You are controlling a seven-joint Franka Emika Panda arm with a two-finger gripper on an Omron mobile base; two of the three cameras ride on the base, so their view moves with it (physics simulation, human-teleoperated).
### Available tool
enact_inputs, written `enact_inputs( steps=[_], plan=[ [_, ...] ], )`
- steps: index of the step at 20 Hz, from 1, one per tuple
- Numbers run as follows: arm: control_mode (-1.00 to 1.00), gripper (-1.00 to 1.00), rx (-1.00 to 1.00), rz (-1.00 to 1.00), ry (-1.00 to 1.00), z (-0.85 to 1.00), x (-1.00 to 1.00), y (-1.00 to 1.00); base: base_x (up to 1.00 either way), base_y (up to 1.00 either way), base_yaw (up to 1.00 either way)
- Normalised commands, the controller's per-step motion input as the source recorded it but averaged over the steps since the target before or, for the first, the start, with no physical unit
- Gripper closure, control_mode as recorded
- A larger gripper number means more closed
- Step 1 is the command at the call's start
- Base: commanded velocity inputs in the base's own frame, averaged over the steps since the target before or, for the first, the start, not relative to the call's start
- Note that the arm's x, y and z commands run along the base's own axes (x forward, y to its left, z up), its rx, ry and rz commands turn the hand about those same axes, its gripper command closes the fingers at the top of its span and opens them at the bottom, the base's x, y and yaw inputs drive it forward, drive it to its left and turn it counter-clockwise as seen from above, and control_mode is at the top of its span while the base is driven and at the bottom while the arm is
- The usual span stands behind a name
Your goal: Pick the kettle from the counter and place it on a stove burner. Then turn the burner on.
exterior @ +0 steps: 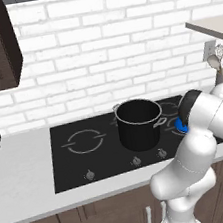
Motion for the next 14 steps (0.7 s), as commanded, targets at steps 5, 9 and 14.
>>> enact_inputs(
  steps=[5,9,14],
  plan=[
    [-1.00,1.00,0.00,0.00,0.00,0.00,0.00,0.00,0.00,0.00,0.00],
    [-1.00,1.00,0.00,0.00,0.00,0.00,0.00,0.00,0.00,0.00,0.00],
    [-1.00,1.00,-0.01,0.09,0.00,0.00,-0.07,0.00,0.00,0.00,0.00]
  ],
)
